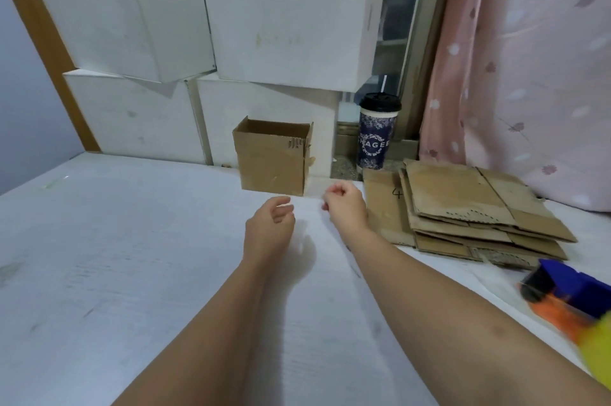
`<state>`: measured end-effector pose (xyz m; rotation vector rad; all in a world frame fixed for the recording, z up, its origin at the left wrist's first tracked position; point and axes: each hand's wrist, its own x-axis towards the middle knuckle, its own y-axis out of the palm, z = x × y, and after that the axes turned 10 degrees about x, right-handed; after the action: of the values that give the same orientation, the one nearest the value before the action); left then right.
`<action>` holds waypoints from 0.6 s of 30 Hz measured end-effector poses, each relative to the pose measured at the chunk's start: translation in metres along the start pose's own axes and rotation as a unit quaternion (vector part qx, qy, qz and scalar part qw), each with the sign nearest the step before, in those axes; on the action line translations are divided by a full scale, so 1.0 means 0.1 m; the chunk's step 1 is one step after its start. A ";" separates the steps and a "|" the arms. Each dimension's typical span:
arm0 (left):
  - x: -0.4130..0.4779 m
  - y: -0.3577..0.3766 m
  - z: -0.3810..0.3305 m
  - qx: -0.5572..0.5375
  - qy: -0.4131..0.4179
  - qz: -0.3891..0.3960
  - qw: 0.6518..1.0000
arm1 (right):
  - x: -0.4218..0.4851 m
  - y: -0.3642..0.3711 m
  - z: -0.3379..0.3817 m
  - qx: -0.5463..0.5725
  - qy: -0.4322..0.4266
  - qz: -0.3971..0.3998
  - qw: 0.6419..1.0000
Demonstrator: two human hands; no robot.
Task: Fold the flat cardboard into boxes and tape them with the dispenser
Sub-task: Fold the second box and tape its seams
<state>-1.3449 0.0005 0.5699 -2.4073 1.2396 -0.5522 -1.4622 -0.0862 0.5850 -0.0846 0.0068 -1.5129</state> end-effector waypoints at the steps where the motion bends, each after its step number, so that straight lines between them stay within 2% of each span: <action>1: 0.01 -0.01 0.00 0.001 -0.004 -0.005 1.000 | -0.11 -0.06 -0.01 -0.002 0.000 0.008 1.000; 4: 0.03 -0.02 -0.03 0.010 -0.027 -0.016 0.999 | -0.53 -0.23 -0.03 -0.043 -0.034 0.050 0.997; 6: 0.01 0.01 -0.02 0.045 -0.010 -0.009 0.999 | -0.74 -0.39 0.01 -0.090 -0.080 0.087 0.989; 9: -0.10 0.05 -0.07 0.045 -0.004 0.025 0.999 | -0.85 -0.78 0.11 -0.242 -0.159 0.110 0.951; 12: -0.22 0.08 -0.19 -0.082 -0.047 0.056 0.994 | -0.80 -1.19 0.25 -0.339 -0.204 0.088 0.914; 14: -0.29 0.14 -0.34 -0.163 -0.069 0.060 0.982 | -0.73 -1.41 0.35 -0.338 -0.208 0.057 0.916; 18: -0.41 0.36 -0.75 -0.172 -0.041 0.116 0.977 | -0.59 -1.82 0.45 -0.284 -0.148 -0.050 0.946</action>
<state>-1.4291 0.0035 0.6093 -2.4725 1.6667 -0.1766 -1.6447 -0.0354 0.6378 -0.7847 0.2013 -1.5467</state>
